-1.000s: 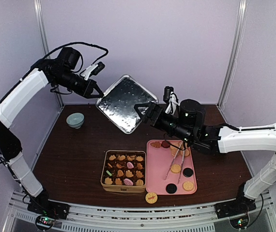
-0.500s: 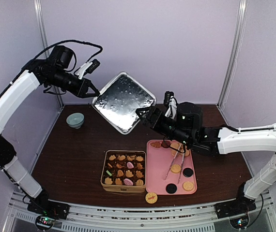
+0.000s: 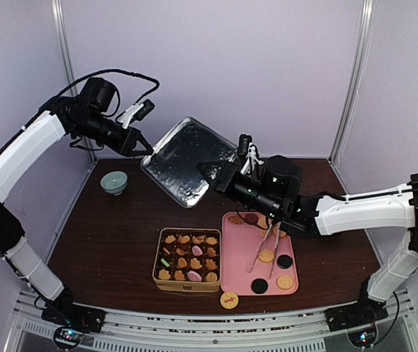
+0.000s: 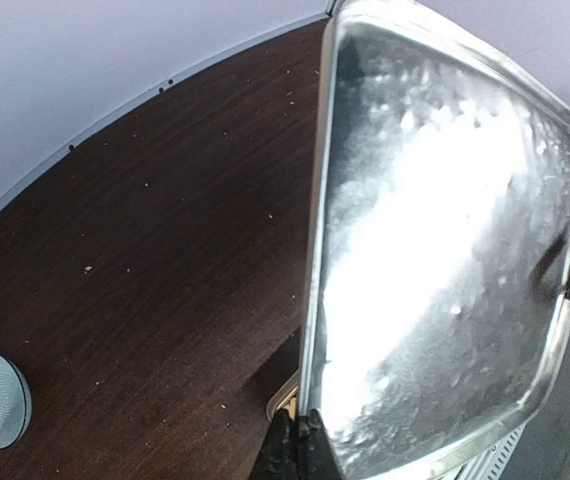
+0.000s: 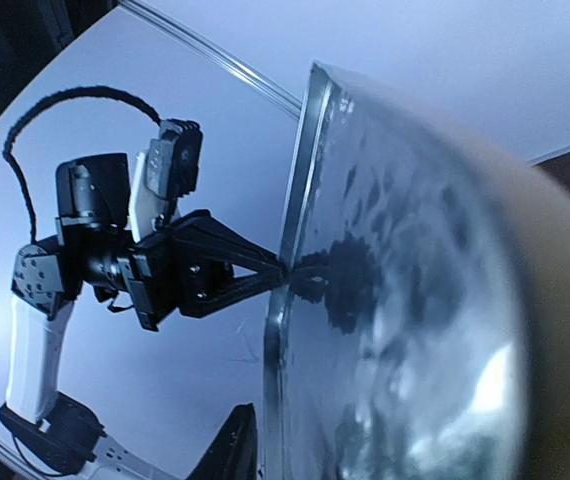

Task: Pack the cookies
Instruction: Pass from the left arm to the right, then place the box lid on the packing box.

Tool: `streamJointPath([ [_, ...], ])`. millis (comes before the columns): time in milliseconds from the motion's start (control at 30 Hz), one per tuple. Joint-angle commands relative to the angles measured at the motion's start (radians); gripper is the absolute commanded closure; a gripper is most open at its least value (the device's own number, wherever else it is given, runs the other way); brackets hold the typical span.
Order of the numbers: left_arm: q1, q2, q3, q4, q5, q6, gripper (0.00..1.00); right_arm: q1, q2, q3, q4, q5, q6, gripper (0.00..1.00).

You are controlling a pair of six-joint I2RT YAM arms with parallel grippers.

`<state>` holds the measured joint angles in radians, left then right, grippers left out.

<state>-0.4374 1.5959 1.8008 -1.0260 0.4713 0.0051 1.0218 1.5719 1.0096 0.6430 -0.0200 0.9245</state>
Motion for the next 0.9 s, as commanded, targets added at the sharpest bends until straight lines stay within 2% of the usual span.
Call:
streamJointPath([
  [0,0.006,-0.016,-0.029,0.067,0.021,-0.003,1.0,0.005,-0.015,0.009,0.084,-0.032,-0.003,0.78],
  [200,0.006,-0.005,-0.039,0.065,0.031,-0.005,1.0,0.008,-0.043,0.024,-0.018,-0.011,-0.062,0.94],
  [233,0.006,-0.005,-0.038,0.06,0.03,-0.003,0.95,0.01,-0.053,0.027,-0.05,-0.002,-0.081,0.96],
  [267,0.006,-0.006,-0.039,0.055,0.028,0.002,0.87,0.011,-0.063,0.03,-0.081,0.008,-0.103,0.97],
  [433,0.024,-0.039,-0.076,0.052,-0.007,0.01,0.32,0.017,-0.126,0.042,-0.259,0.071,-0.215,1.0],
  [500,0.058,-0.055,-0.099,0.05,0.012,0.018,0.15,0.024,-0.153,0.046,-0.34,0.107,-0.271,1.0],
  [633,0.196,-0.094,-0.172,0.053,0.076,0.027,0.08,0.074,-0.185,0.142,-0.629,0.264,-0.491,1.0],
  [767,0.306,-0.147,-0.262,0.064,0.096,0.05,0.07,0.192,-0.119,0.317,-0.973,0.56,-0.724,1.0],
  [867,0.333,-0.183,-0.328,0.074,0.064,0.075,0.06,0.281,-0.025,0.427,-1.144,0.761,-0.855,1.0],
])
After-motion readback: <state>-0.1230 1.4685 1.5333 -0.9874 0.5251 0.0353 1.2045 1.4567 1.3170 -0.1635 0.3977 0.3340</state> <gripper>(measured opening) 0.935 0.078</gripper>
